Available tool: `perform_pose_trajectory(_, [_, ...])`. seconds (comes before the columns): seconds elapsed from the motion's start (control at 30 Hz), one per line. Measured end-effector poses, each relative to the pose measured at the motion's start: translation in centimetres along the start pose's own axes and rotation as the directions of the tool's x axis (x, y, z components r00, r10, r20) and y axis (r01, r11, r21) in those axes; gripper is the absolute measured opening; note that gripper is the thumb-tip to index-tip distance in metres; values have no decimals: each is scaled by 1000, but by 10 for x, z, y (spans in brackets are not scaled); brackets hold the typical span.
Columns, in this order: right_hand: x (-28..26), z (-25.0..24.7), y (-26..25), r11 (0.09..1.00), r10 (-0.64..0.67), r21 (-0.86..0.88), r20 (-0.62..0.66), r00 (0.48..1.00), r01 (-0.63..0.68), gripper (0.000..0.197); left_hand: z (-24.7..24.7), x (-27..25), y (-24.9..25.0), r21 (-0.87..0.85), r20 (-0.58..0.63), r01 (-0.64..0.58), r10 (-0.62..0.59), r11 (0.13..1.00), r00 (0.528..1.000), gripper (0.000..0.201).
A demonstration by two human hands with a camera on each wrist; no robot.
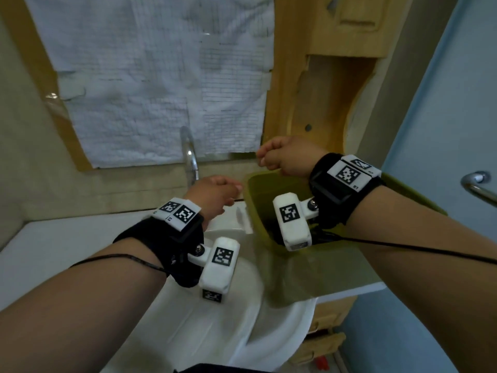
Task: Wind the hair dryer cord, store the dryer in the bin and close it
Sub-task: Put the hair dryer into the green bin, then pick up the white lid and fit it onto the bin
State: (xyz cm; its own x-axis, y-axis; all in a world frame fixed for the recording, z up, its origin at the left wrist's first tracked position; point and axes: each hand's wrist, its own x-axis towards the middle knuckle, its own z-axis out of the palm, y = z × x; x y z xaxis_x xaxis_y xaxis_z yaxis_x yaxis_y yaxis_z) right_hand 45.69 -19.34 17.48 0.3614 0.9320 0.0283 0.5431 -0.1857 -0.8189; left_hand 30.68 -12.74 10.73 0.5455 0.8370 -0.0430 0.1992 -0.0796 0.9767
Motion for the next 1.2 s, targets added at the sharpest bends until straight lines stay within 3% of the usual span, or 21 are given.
perform_pose_trajectory(0.17, [-5, 65, -32, 984, -49, 174, 76, 996, 35, 20, -60, -25, -29, 16, -86, 81, -80, 997, 993, 10])
perform_pose_trajectory(0.37, [-8, 143, -39, 983, 6, 178, 237, 971, -50, 19, -125, -44, -66, 2, -193, 199, -195, 980, 962, 8])
perform_pose_trajectory(0.6, [12, 216, -9, 981, 189, -99, 352, 917, -164, 10, -176, -55, -97, -2, -246, 290, -282, 957, 928, 9])
perform_pose_trajectory(0.73, [24, 247, 14, 942, 317, -234, 379, 869, -242, 9, -190, -54, -117, -2, -249, 336, -325, 942, 912, 9])
perform_pose_trajectory(0.9, [32, 281, 47, 843, 425, -487, 341, 839, -228, 5, -199, -52, -150, 17, -221, 411, -397, 912, 891, 11])
perform_pose_trajectory(1.0, [26, 296, 59, 762, 469, -616, 315, 825, -198, 36, -204, -53, -163, 28, -194, 437, -424, 899, 885, 14])
perform_pose_trajectory(1.2, [25, 310, 58, 754, 451, -624, 266, 852, -204, 41, -217, -57, -171, 17, -216, 445, -432, 895, 876, 15])
